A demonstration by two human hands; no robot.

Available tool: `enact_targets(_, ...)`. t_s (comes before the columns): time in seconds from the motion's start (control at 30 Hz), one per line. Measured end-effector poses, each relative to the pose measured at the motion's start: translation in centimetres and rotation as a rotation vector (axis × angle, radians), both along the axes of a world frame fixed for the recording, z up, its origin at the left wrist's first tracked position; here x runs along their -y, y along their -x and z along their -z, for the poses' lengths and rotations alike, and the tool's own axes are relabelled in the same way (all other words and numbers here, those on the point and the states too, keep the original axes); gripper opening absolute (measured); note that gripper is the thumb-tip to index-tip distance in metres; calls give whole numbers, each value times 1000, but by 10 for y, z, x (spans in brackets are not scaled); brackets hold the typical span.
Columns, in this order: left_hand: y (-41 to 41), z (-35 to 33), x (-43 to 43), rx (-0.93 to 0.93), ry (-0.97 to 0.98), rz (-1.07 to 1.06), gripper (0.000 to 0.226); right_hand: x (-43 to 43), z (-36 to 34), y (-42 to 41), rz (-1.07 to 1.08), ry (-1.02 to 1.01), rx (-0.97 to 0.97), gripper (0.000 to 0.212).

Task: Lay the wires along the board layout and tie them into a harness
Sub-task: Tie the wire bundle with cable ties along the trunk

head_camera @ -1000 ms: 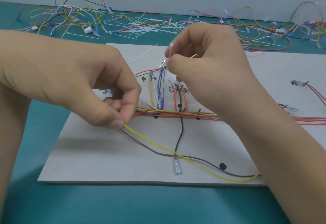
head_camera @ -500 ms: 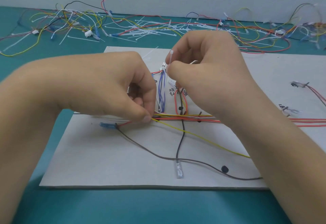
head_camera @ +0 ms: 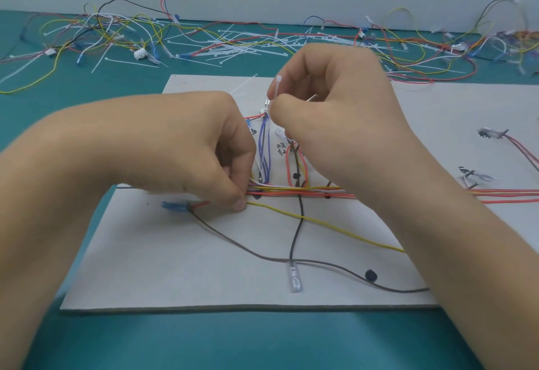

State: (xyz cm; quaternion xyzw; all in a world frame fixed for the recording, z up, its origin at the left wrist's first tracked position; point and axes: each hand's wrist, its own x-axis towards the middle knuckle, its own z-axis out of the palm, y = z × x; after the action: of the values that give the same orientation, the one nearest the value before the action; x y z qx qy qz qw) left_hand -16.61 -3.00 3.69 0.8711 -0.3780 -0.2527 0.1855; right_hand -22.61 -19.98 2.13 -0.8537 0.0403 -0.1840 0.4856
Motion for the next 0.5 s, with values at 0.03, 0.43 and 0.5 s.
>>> enact_targets(0.03,0,1,0,9,-3,-5,14,0,0,0,0,2,0,8)
enact_targets(0.43,-6,1,0,120,65,-98,51,0,1,-2,23,-27,3,5)
enact_targets(0.5,-7,1,-1,96,61,-94,51,1,1,-2,20,-35,-2,5)
